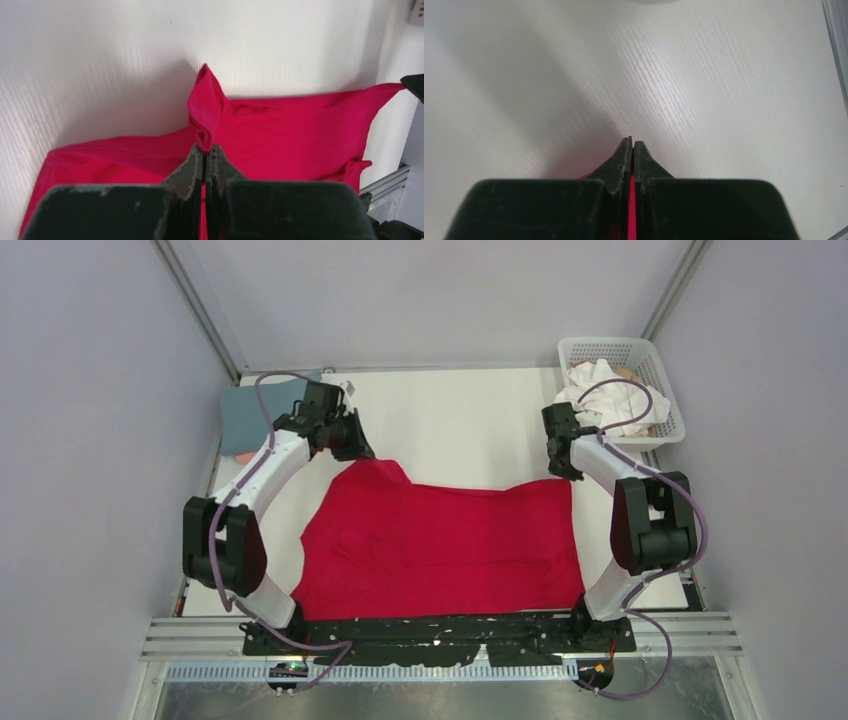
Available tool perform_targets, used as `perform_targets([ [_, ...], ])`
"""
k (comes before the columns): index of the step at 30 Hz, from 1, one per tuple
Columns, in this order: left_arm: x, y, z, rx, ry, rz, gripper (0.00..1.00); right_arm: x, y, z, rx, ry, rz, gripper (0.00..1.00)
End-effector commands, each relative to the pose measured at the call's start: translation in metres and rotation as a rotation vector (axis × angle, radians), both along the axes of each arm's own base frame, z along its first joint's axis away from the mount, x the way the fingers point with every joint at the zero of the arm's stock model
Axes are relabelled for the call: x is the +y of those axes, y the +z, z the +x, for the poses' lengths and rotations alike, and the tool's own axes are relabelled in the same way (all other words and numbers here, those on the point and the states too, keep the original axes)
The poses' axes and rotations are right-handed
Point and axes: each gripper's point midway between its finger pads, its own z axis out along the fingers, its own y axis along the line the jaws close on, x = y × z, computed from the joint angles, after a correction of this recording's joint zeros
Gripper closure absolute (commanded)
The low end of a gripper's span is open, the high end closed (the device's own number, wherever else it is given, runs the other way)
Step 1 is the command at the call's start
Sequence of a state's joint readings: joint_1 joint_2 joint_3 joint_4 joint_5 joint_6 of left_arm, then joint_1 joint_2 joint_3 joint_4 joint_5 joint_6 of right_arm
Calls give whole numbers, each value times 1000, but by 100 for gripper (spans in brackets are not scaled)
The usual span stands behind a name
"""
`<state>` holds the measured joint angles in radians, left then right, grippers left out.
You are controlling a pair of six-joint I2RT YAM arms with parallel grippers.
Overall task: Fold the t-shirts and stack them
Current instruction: Grab the side of the flattened tshirt furthest away from the robot with both arms, then fold the other side of the tshirt into a rectangle
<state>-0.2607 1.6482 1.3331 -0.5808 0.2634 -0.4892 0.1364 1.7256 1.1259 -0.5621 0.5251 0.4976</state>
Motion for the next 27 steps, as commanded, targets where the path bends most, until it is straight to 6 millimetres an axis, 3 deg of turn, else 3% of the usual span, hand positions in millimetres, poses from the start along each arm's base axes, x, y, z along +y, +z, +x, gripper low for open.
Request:
perform_targets([
  [1, -6, 20, -21, -91, -30, -36, 100, 1, 33, -4, -91, 24, 6, 95],
  [17, 24, 4, -134, -160, 44, -30, 100, -1, 79, -50, -184, 49, 35, 95],
  [27, 37, -3, -179, -166, 82, -68, 100, 3, 74, -78, -195, 82, 76, 95],
])
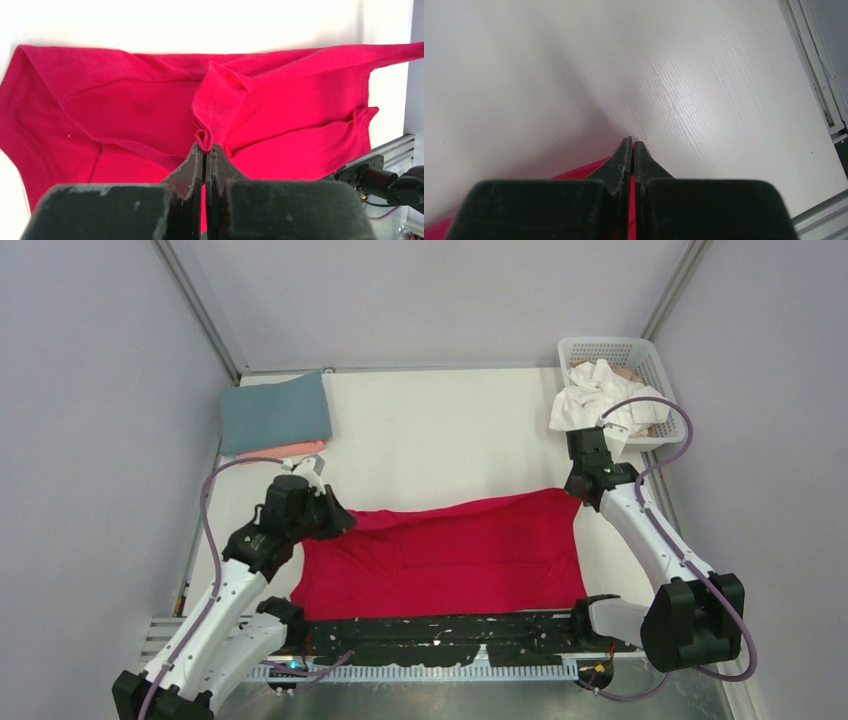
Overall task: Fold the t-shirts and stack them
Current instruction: Fold the other side of the tshirt into a rectangle
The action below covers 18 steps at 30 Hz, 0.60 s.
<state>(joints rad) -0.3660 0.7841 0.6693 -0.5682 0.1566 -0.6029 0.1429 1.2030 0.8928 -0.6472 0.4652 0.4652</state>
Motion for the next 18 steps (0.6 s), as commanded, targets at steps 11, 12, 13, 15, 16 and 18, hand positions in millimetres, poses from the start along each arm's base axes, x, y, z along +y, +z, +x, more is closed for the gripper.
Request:
perform_targets([
  [11, 14, -37, -53, 89, 69, -63, 100, 1, -5, -33, 12, 46, 11, 94],
  [12, 16, -40, -55, 96, 82, -67, 100, 1, -9, -36, 23, 51, 14, 93],
  [13, 19, -47, -58, 123, 109, -65, 100, 5, -10, -38, 23, 63, 32, 93],
  [15, 24, -64, -69, 199, 158, -60, 100, 6, -17, -46, 36, 68, 42, 92],
  [16, 26, -71, -74, 232, 180, -63, 100, 4, -25, -52, 54, 64, 38, 90],
  [18, 28, -81, -82, 281, 209, -63, 86, 2, -32, -62, 73, 40, 38, 79],
])
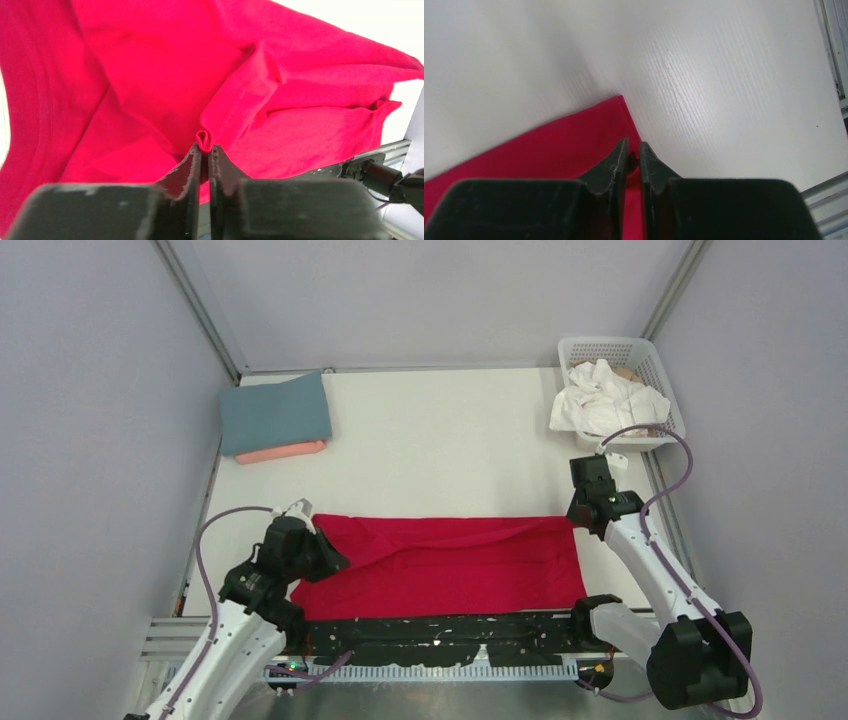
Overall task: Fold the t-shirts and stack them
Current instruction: Fold the other side of the tshirt into a rectangle, then rotate the tshirt 90 degrees
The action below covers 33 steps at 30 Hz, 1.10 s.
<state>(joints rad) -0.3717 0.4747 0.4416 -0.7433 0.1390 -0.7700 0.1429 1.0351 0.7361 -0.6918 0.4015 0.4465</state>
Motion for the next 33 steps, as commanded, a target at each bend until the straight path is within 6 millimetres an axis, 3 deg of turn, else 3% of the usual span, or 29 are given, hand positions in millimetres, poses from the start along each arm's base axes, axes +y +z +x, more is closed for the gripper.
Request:
perform_targets([
  [1, 9, -26, -23, 150, 93, -2, 79, -2, -10, -18, 32, -20, 5, 75],
  [3, 13, -23, -32, 166, 94, 7, 77, -4, -14, -33, 73, -42, 6, 65],
  [4, 16, -21, -37, 174, 101, 17, 71, -5, -10, -35, 58, -55, 5, 47],
  [5, 20, -16, -40, 173, 109, 24, 61, -11, -7, -40, 59, -75, -15, 39],
  [7, 23, -8, -45, 171, 112, 29, 6, -15, 8, -38, -10, -96, -25, 26],
  [8, 21, -4, -45, 161, 100, 20, 1, -12, 18, -35, -66, -86, -5, 14],
  [10, 12, 6, -38, 124, 68, -17, 1, 5, 32, -22, -162, -8, 79, 1],
  [11, 4, 11, -28, 90, 50, -46, 0, 15, 42, -9, -231, 39, 114, 3],
  [13, -14, 28, -4, 4, 8, -119, 0, 53, 46, 4, -294, 193, 267, 5],
  [14, -23, 37, 8, -28, -15, -146, 0, 81, 46, 3, -287, 303, 382, 5],
  [16, -34, 51, 27, -68, -56, -155, 0, 114, 42, 5, -276, 418, 528, 5],
  [18, -40, 55, 43, -66, -81, -130, 0, 127, 28, 4, -236, 443, 589, 5],
  [23, -60, 17, 50, 112, -143, -67, 1, 121, -15, -2, -100, 378, 571, 5],
  [26, -68, -16, 59, 174, -85, -99, 1, 124, -29, 0, -64, 373, 585, 5],
  [33, -85, -60, 89, 360, 35, -113, 0, 119, -59, 1, 40, 339, 554, 5],
])
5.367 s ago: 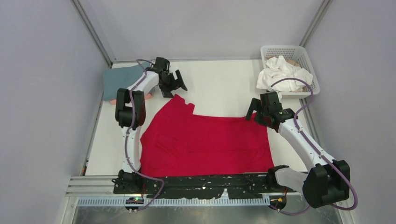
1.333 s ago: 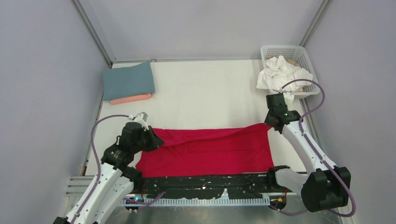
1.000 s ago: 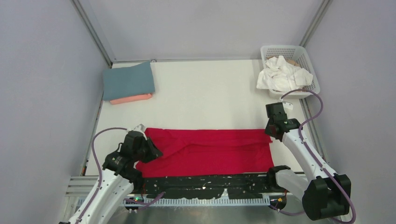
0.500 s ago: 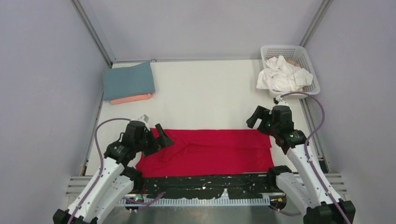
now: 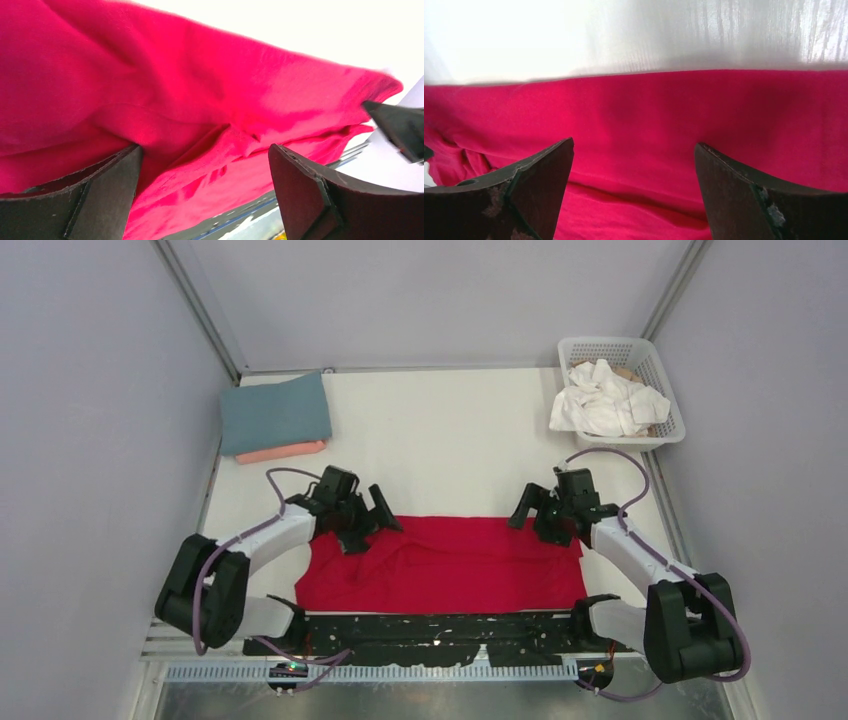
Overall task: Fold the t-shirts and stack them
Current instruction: Rotate the tshirt 90 degrees
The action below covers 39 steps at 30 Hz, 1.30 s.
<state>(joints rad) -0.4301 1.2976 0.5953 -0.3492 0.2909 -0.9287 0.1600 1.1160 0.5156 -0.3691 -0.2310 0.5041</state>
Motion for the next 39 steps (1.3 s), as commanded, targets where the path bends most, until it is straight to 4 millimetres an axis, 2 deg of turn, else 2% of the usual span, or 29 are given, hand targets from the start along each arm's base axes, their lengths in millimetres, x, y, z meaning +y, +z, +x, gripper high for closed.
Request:
perform_targets([
  [1, -16, -10, 39, 10, 79, -11, 0, 2, 0, 15, -30, 19, -7, 5],
  [4, -17, -26, 57, 57, 110, 20, 0, -2, -1, 19, -27, 29, -41, 5],
  [6, -18, -29, 80, 61, 122, 23, 0, -3, -2, 20, -13, 35, -54, 5],
  [10, -16, -12, 155, 51, 117, 46, 1, -4, -10, 23, 41, 30, -69, 5],
  [11, -15, -2, 175, 30, 107, 66, 0, -5, -12, 23, 56, 26, -72, 5],
  [13, -22, 15, 202, 37, 41, 65, 0, -2, -13, 19, 87, 26, -57, 5],
  [15, -29, 16, 221, 51, -5, 69, 0, 7, -13, 9, 117, 49, -6, 5],
  [19, -50, 14, 259, 83, -73, -16, 0, 30, -11, -25, 185, 149, 122, 5],
  [20, -54, 15, 266, 104, -89, -48, 1, 39, -10, -38, 209, 193, 159, 5],
  [23, -64, 23, 290, 61, -138, -139, 2, 59, -9, -64, 249, 294, 211, 5],
  [24, -70, 32, 300, 15, -170, -198, 3, 70, -9, -77, 263, 352, 222, 5],
  [25, -72, 32, 308, -9, -182, -234, 4, 77, -8, -80, 261, 369, 232, 5],
  [26, -73, 32, 313, -13, -179, -264, 8, 86, -9, -91, 269, 416, 241, 5],
  [28, -77, 30, 323, -38, -190, -344, 14, 104, -6, -101, 262, 456, 289, 5],
  [29, -76, 28, 328, -36, -172, -363, 22, 115, -2, -104, 254, 475, 316, 5],
  [30, -74, 25, 335, -51, -163, -378, 24, 119, -2, -109, 257, 490, 324, 5],
  [31, -71, 23, 343, -69, -153, -386, 9, 127, 0, -117, 260, 516, 330, 5],
  [32, -69, 22, 352, -87, -134, -394, 1, 131, -1, -121, 264, 526, 323, 5],
  [34, -68, 24, 371, -139, -109, -446, 0, 145, 0, -134, 272, 567, 341, 5],
  [35, -69, 24, 380, -167, -95, -478, 1, 159, 4, -140, 272, 596, 376, 5],
  [38, -72, 21, 405, -177, -5, -573, 0, 185, 11, -145, 265, 633, 437, 5],
  [39, -74, 22, 412, -190, 17, -595, 0, 196, 11, -140, 251, 639, 436, 5],
])
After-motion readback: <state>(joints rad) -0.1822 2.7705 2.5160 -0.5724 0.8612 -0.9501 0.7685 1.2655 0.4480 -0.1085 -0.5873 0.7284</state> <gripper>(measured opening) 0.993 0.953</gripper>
